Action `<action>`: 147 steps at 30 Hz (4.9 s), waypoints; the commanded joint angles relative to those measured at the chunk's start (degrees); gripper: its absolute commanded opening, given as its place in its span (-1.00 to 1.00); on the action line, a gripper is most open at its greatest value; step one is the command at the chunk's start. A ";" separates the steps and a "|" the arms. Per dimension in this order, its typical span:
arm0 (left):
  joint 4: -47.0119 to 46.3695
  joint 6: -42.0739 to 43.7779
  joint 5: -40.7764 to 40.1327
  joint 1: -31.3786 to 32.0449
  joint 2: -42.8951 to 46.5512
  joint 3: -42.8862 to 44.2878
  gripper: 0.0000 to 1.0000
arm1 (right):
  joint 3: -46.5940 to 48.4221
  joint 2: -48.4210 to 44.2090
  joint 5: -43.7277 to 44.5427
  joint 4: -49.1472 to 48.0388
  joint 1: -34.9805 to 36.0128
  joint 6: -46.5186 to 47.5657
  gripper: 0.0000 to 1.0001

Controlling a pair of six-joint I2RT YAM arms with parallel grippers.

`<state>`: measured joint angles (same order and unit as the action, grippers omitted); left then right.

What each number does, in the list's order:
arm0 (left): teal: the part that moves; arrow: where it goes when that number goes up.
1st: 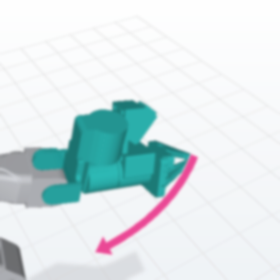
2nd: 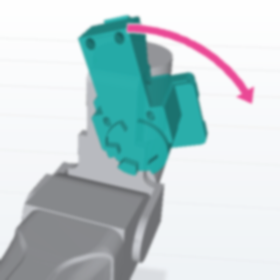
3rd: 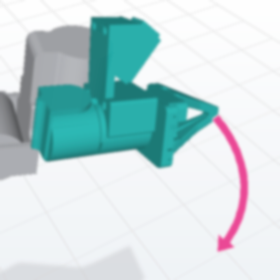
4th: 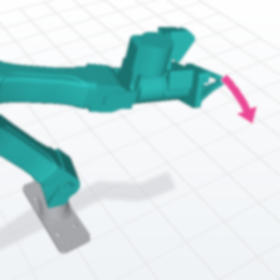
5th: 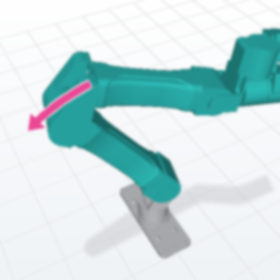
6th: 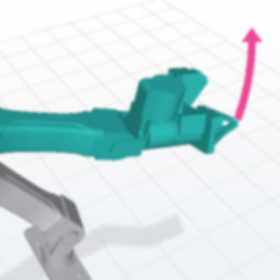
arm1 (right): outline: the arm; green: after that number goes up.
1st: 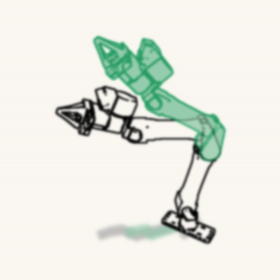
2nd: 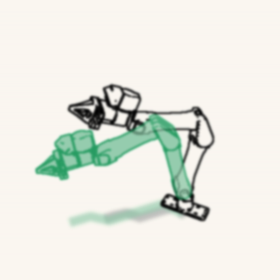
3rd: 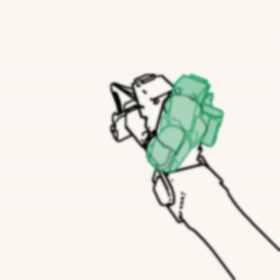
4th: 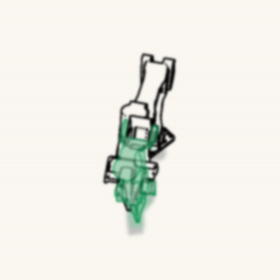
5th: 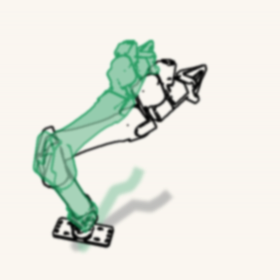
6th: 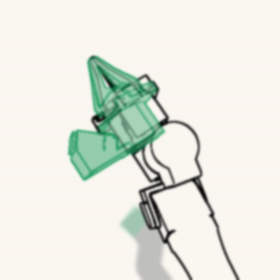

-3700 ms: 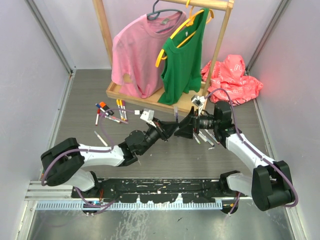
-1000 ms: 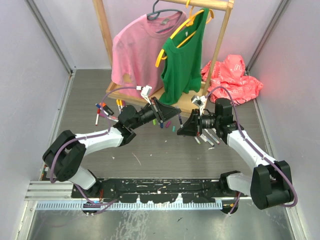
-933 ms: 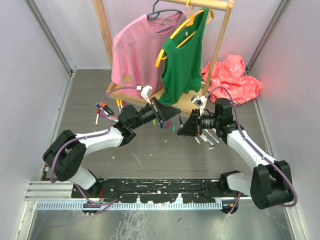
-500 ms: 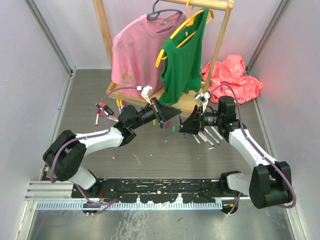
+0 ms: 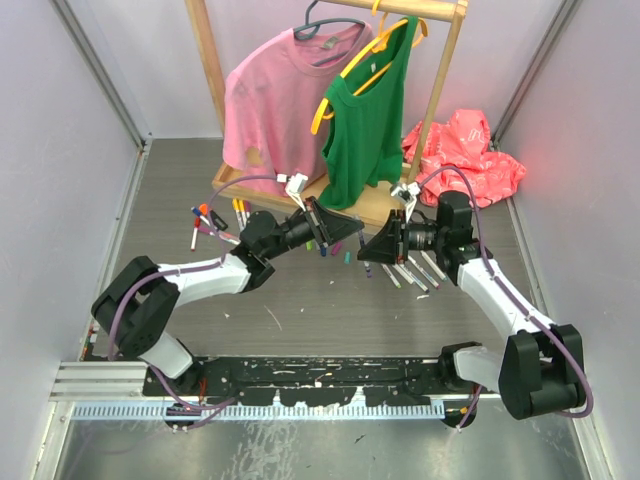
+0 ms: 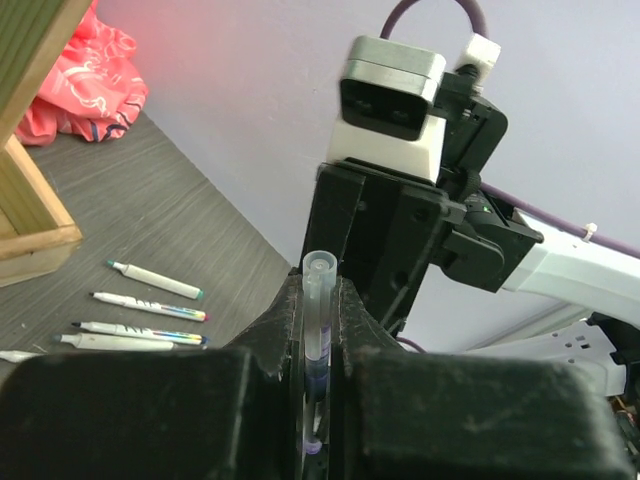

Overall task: Open the pen caps
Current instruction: Open the pen cap from the pen, then place the pen at the center of the board, then place the pen cap at the center of the board.

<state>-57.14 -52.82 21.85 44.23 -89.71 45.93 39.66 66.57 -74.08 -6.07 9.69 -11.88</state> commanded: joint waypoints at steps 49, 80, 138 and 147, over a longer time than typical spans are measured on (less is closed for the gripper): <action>29.45 7.45 -26.60 9.66 17.61 -13.07 -1.00 | 13.22 16.25 59.91 39.10 -20.91 48.75 -0.77; 55.35 4.66 -32.25 13.67 -11.06 14.02 -0.97 | 14.24 25.22 61.77 36.84 -20.86 47.53 -0.35; 54.29 30.57 -31.87 12.91 -3.06 14.12 0.00 | 11.70 -6.83 11.18 40.86 -24.09 40.17 0.23; 52.78 34.54 -36.47 2.74 6.54 -0.07 0.31 | 10.66 -8.43 12.93 40.54 -24.13 40.48 0.23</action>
<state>0.91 -21.32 -11.94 51.99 -88.40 49.15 50.02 59.92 -60.69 37.10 -14.57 28.56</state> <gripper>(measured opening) 0.625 0.615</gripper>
